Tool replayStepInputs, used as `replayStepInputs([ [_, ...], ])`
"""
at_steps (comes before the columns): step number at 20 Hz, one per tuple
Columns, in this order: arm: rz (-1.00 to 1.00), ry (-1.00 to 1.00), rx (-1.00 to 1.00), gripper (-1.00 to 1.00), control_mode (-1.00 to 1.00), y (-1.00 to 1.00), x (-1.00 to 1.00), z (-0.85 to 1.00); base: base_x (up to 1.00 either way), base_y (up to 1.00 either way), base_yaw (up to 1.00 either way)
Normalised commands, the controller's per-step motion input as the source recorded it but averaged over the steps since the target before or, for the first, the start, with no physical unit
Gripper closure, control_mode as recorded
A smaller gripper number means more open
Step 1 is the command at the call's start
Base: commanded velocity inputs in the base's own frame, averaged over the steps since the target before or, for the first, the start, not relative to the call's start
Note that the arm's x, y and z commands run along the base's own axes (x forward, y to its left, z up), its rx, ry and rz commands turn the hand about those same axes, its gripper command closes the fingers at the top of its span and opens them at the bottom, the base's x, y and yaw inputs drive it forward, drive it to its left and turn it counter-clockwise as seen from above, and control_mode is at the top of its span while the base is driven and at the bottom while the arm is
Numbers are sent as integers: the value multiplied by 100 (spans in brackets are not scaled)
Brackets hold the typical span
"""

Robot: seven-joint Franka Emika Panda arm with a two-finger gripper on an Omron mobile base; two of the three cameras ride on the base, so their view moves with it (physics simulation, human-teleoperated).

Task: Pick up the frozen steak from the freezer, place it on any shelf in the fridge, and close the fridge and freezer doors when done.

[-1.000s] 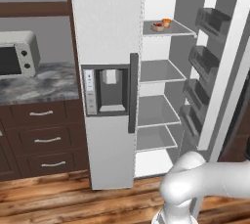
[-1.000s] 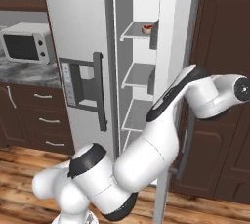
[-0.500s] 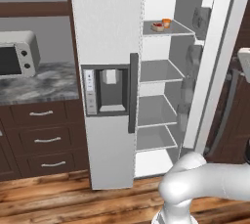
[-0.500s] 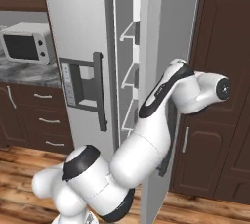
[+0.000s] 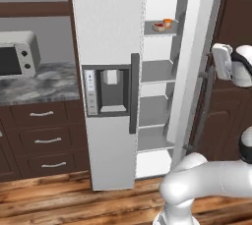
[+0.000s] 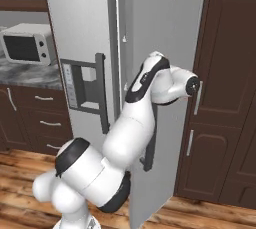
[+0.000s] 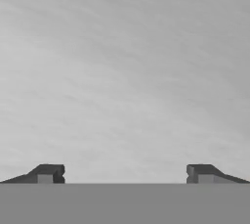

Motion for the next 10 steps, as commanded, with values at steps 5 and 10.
replayStepInputs([
  [5, 0, -6, 10, -100, -100, 94, 90, 1, 0, 0, 0],
  [10, 0, -1, 3, -100, -100, 59, 100, 2, 0, 0, 0],
])
